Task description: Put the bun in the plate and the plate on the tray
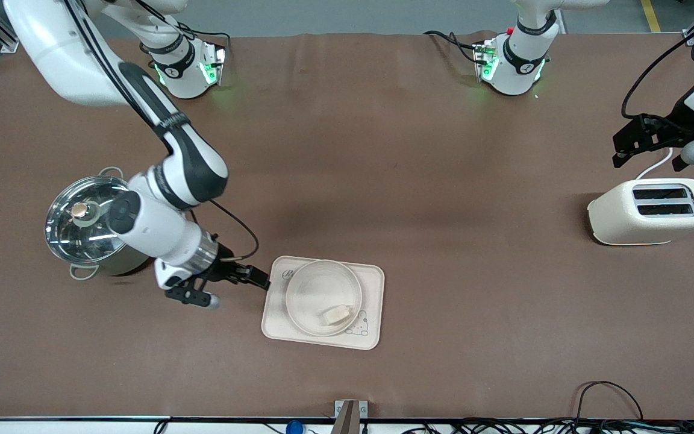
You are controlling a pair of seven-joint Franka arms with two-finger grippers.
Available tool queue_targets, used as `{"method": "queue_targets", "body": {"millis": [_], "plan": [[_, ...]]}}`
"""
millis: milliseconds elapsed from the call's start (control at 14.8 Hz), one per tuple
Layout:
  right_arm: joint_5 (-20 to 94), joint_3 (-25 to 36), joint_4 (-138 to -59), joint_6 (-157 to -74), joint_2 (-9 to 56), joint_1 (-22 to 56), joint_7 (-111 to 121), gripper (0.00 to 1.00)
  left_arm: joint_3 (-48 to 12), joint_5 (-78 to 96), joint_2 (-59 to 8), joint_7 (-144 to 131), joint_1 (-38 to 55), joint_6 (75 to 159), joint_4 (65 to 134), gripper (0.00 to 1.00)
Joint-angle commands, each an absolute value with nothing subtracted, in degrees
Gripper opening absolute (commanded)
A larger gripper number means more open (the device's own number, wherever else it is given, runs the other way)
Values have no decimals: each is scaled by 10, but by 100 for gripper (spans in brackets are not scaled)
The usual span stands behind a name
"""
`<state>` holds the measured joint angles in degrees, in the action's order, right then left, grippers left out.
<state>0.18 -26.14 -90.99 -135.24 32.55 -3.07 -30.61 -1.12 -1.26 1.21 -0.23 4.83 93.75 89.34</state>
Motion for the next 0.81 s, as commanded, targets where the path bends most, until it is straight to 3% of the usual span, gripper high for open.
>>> {"method": "queue_targets", "body": {"millis": [0, 472, 742], "plan": [[-32, -262, -940, -1259, 238, -57, -281, 100, -11, -7, 10, -16, 47, 925, 883, 100], [-32, -253, -907, -1040, 78, -153, -79, 100, -11, -8, 10, -24, 47, 923, 883, 100], [-24, -88, -889, -977, 36, -43, -56, 100, -11, -8, 10, -23, 46, 923, 883, 100]]}}
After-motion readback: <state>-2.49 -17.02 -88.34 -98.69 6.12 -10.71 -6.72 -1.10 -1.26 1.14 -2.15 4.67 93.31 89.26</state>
